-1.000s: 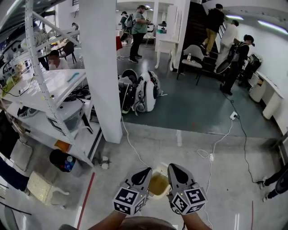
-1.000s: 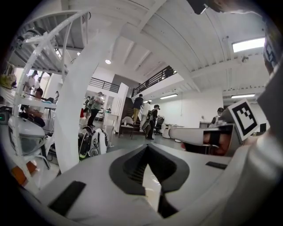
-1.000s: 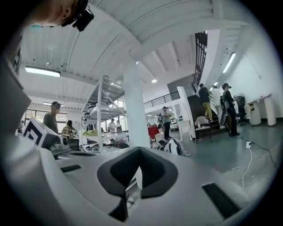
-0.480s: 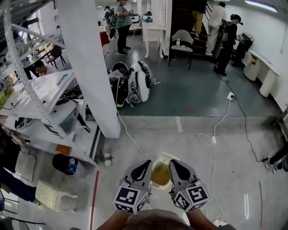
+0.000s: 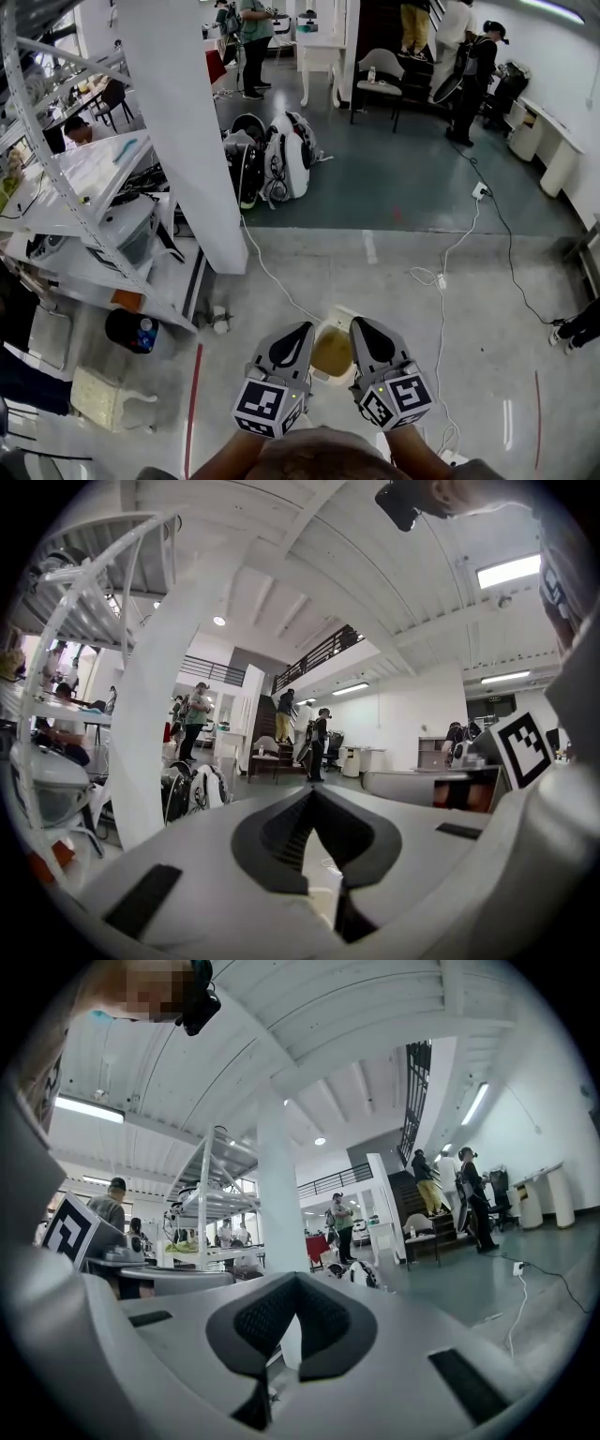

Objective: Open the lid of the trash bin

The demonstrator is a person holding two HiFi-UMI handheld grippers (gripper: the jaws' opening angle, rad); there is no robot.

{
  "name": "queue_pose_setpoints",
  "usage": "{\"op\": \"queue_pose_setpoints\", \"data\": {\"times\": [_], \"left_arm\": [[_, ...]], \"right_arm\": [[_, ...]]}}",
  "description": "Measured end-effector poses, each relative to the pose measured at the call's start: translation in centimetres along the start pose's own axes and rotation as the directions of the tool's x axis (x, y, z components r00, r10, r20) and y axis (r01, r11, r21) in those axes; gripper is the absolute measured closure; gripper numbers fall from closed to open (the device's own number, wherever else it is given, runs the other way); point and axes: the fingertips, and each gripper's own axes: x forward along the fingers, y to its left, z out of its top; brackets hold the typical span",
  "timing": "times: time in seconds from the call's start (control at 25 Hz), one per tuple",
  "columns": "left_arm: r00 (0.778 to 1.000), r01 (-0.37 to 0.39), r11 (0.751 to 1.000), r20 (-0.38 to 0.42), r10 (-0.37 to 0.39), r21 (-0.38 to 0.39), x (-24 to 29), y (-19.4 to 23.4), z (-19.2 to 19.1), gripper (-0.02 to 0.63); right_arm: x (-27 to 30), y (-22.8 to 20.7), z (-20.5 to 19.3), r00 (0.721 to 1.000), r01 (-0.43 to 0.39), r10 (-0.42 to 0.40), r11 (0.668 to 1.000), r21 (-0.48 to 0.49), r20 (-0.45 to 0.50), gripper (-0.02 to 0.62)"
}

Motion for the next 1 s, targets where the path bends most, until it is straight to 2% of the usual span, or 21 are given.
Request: {"op": "queue_pose_setpoints", "data": {"times": [0.2, 1.0], "left_arm": [[1.0, 0.007, 1.0, 0.005, -0.007, 0.02, 0.3, 0.2, -0.2, 0.615], [1.0, 0.004, 1.0, -0.02, -0.004, -0.001, 1.2, 1.0, -1.0, 0.615]], "right_arm": [[0.5, 0.3, -0.2, 1.0, -0.016, 0.016, 1.0, -0.01, -0.002, 0.563], [1.3, -1.2, -0.4, 1.0, -0.005, 0.005, 1.0, -0.006, -0.018, 0.563]]}}
